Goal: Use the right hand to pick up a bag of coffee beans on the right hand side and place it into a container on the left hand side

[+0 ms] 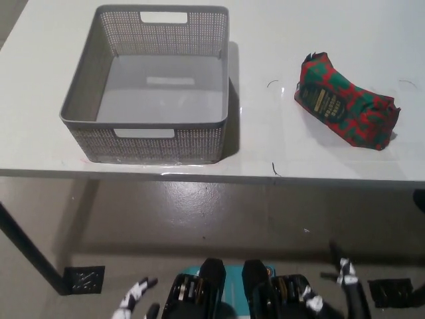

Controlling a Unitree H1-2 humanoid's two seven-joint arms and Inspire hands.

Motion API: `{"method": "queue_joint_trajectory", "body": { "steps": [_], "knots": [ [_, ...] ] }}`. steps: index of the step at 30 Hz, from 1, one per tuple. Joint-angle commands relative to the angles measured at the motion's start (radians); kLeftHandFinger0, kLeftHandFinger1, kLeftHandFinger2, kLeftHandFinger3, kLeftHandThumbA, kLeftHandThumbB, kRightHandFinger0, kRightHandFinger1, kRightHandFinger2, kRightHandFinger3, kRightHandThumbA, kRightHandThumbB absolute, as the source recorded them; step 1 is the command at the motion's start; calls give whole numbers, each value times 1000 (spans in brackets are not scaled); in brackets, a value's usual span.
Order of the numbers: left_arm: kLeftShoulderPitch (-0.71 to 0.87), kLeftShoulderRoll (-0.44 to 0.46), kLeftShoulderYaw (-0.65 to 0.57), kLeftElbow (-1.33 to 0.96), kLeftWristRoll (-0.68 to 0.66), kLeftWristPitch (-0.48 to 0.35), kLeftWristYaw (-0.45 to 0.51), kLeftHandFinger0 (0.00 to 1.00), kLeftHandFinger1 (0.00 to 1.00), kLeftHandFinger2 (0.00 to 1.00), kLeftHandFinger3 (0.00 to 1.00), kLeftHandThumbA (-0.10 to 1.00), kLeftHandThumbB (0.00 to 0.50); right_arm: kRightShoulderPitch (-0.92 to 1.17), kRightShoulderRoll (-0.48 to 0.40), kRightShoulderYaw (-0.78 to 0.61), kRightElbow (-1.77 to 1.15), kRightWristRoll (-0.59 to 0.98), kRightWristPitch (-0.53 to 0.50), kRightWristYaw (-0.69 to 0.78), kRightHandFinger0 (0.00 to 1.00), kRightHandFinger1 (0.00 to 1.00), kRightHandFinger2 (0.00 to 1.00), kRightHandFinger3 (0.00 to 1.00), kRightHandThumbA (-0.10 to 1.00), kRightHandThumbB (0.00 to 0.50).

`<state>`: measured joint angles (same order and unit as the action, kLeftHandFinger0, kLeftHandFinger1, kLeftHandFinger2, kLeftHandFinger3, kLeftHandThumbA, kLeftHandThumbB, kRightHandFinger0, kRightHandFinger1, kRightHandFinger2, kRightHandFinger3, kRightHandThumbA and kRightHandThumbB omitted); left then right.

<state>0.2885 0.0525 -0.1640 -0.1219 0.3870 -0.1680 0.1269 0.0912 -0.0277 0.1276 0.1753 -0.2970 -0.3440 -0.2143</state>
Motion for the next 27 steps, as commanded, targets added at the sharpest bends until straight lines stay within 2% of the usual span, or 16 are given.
{"method": "queue_joint_trajectory", "body": {
  "steps": [1,5,8,11,12,14,15,16,18,21,22,23,25,27],
  "knots": [
    [-85,-2,19,9,-31,-36,0,1000,1000,1000,1000,1000,340,-112,-25,-35,-50,21,23,22,758,956,1000,1000,831,500],
    [-146,5,26,39,-50,-34,-10,1000,1000,1000,1000,1000,338,-203,-42,-61,-46,1,54,15,702,904,994,1000,845,500],
    [-178,15,27,41,-51,-8,-30,1000,1000,1000,1000,1000,367,-260,-62,-76,-77,-37,71,2,631,854,958,1000,886,500],
    [-193,20,31,44,-65,18,-49,1000,1000,1000,1000,1000,404,-312,-85,-93,-113,-50,102,6,600,866,1000,1000,905,500],
    [-188,24,30,36,-62,27,-54,1000,1000,1000,1000,1000,411,-325,-98,-99,-151,-54,136,22,638,910,1000,1000,904,500],
    [-170,29,32,24,-57,35,-57,1000,1000,1000,1000,1000,418,-352,-116,-104,-195,-71,169,35,630,931,1000,1000,906,500],
    [-159,31,34,17,-62,37,-59,1000,1000,1000,1000,1000,413,-378,-133,-111,-218,-99,192,37,754,1000,1000,1000,933,500],
    [-145,32,36,15,-60,31,-55,1000,1000,1000,1000,1000,409,-418,-150,-121,-248,-99,226,53,842,1000,1000,1000,912,500],
    [-121,40,37,20,-48,9,-45,1000,1000,1000,1000,1000,407,-498,-188,-125,-308,-131,323,102,1000,1000,1000,1000,966,500],
    [-99,50,42,27,-39,-14,-35,1000,1000,1000,1000,1000,422,-605,-230,-103,-446,-200,516,218,1000,1000,1000,1000,935,500],
    [-94,50,44,32,-40,-22,-30,1000,1000,1000,1000,1000,431,-647,-245,-93,-476,-225,556,252,1000,1000,1000,1000,883,500],
    [-86,49,46,40,-39,-34,-22,1000,1000,1000,1000,1000,434,-723,-270,-70,-505,-277,638,324,1000,1000,1000,1000,800,498],
    [-76,51,50,49,-40,-50,-16,1000,1000,1000,1000,1000,439,-848,-309,-37,-451,-334,711,396,1000,1000,1000,1000,737,461],
    [-71,51,54,48,-58,-53,-23,1000,1000,1000,1000,1000,446,-954,-353,-9,-336,-369,724,425,1000,1000,1000,1000,761,495]
  ]
}}
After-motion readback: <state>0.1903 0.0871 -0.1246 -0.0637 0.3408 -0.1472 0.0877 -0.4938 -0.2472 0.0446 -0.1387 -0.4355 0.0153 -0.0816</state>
